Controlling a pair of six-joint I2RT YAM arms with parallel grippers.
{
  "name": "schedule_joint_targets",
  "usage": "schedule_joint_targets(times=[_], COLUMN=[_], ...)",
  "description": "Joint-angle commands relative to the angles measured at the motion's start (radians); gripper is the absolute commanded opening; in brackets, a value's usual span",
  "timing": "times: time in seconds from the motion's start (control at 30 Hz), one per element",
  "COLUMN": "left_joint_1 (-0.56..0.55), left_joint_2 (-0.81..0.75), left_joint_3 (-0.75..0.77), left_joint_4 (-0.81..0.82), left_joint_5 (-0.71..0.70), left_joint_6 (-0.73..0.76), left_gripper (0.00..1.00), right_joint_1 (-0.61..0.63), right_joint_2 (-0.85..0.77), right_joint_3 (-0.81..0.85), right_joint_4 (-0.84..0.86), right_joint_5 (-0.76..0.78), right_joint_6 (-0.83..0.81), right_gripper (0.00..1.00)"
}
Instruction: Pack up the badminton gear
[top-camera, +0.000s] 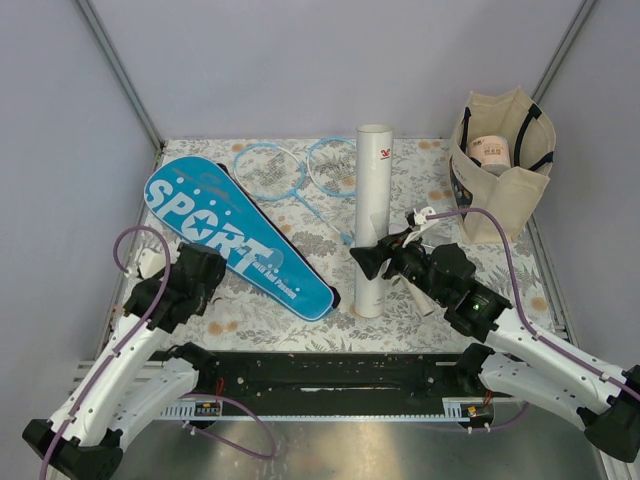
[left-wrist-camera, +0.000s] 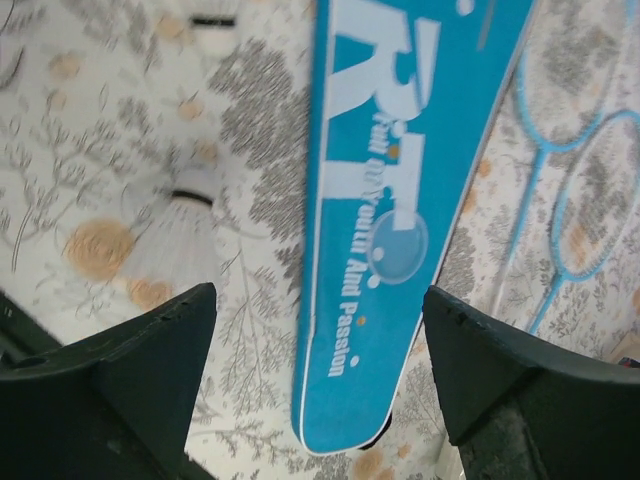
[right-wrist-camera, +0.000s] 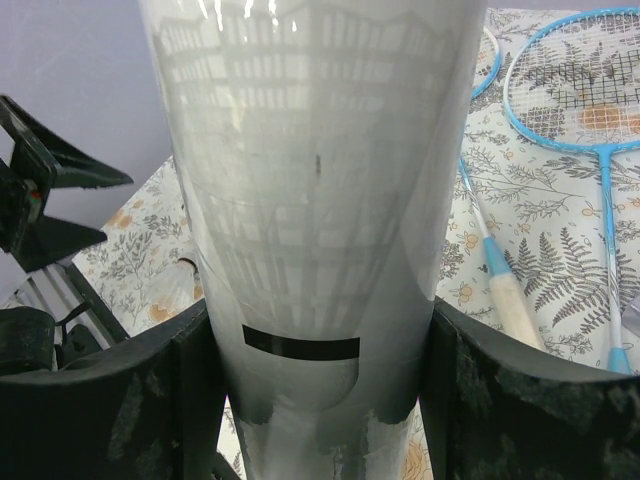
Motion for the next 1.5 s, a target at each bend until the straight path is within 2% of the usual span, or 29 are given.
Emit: schedule_joint_targets(times=[0.0, 0.17, 0.33, 0.6, 0.77, 0.87, 1.13, 1.33, 1.47], left_joint_1=[0.004, 0.003, 0.004, 0.004, 0.004, 0.004, 0.004, 0.006, 0.004], left_joint_2=[-0.029, -0.09, -0.198, -0.126, -0.115, -0.124, -0.147, -0.164, -0.166], left_joint_3=[-0.106, -0.247, -0.425, -0.466, -0.475, -0.493, -0.508, -0.466, -0.345], left_joint_4=[-0.081, 0.017, 0.215, 0.352, 0.37, 0.373, 0.412, 0.392, 0.352], left_joint_5=[0.158, 0.191, 0.169, 0.013, -0.073, -0.088, -0.128, -0.134, -0.167], left_joint_6=[-0.28, -0.344, -0.399, -0.363, -0.34, -0.334, -0.262, -0.185, -0.052], left_gripper=[0.88, 0.88, 0.86, 0.79, 0.64, 0.51, 0.33, 0.0, 0.0], right_joint_1=[-0.004, -0.004, -0.004, -0.004, -0.003, -0.004, -0.004, -0.004, -0.004], right_joint_2=[-0.014, -0.032, -0.045, -0.042, -0.035, -0.029, -0.035, -0.035, -0.011], right_joint_3=[0.015, 0.008, 0.005, 0.021, 0.021, 0.024, 0.03, 0.027, 0.036], right_joint_4=[0.068, 0.063, 0.051, 0.043, 0.043, 0.043, 0.034, 0.029, -0.004], right_joint_5=[-0.008, -0.002, 0.003, 0.008, 0.009, 0.015, 0.015, 0.018, -0.015], right_joint_6=[-0.019, -0.011, 0.0, 0.003, 0.007, 0.009, 0.03, 0.046, -0.003], right_gripper=[0.42, 0.42, 0.41, 0.41, 0.4, 0.4, 0.39, 0.38, 0.37])
